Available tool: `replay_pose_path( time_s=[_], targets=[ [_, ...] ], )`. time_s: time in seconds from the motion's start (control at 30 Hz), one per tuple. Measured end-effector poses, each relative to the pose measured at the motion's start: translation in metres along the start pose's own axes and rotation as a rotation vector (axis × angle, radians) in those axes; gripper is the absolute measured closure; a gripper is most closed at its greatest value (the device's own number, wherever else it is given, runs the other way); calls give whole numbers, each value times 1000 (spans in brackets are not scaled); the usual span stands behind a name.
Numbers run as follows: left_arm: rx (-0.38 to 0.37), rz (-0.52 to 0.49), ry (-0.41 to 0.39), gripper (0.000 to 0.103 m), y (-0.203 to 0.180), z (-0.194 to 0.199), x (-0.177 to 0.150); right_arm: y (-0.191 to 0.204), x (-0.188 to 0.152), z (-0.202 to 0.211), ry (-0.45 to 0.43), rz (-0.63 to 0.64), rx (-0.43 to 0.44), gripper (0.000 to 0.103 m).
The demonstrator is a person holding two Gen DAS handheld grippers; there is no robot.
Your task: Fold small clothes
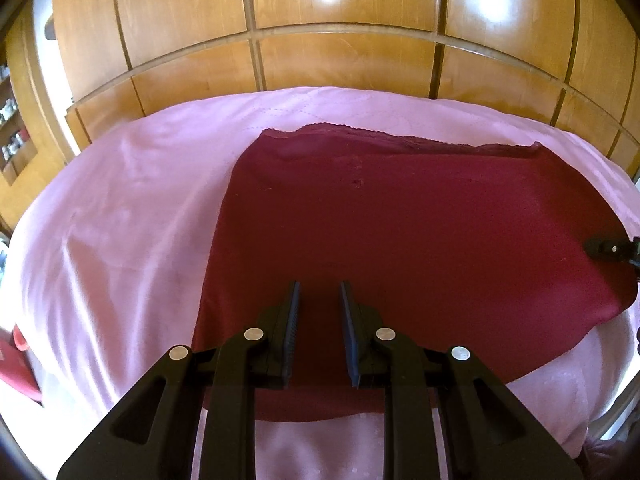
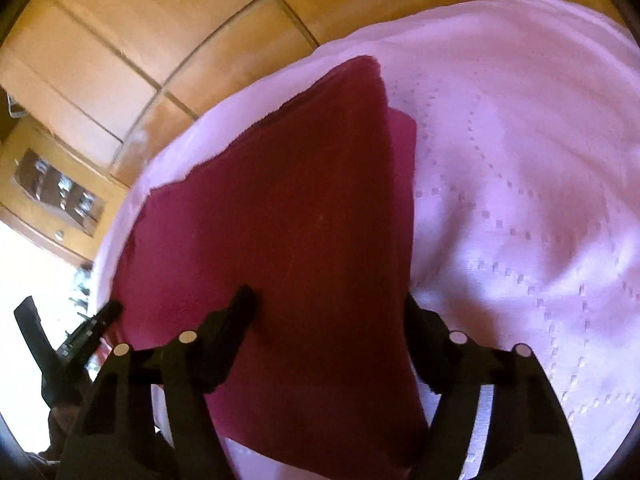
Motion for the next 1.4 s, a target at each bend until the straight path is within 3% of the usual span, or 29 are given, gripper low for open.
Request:
replay_pose_path(
  time_s=[0.1, 0.23, 0.73, 0.9, 1.03, 1.2, 1.4],
  targets=[
    [-6, 5, 2, 84, 2, -1, -1, 7, 0, 1, 12, 24, 1, 64],
    [-9, 4, 2, 84, 2, -2, -2, 18, 2, 8, 17, 51, -2, 74],
    [-29, 7, 17, 84, 1, -10, -5, 66, 29, 35, -24, 106, 37, 77],
    [-51, 16, 31, 84, 3, -14, -6, 107, 38, 41, -41, 155, 79, 77],
    [-116, 92, 56, 84, 12, -16, -4, 154, 42, 40, -50, 227, 121, 78],
    [-251, 308, 71, 84, 47, -8, 7, 216, 42, 18, -29, 319, 171, 78],
    [-277, 481, 45, 84, 105, 3, 10, 278, 1, -41, 80, 444, 200, 78]
  ],
)
Point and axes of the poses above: each gripper's, at about its wrist camera, not at the fingertips, and z roughly against the way its jaws point, y to its left, x to its top, the point moved 4 cm from there along -z, roughly the way its jaws point, and after that the axes turned 13 degrees about -y, right-handed, at the moved point
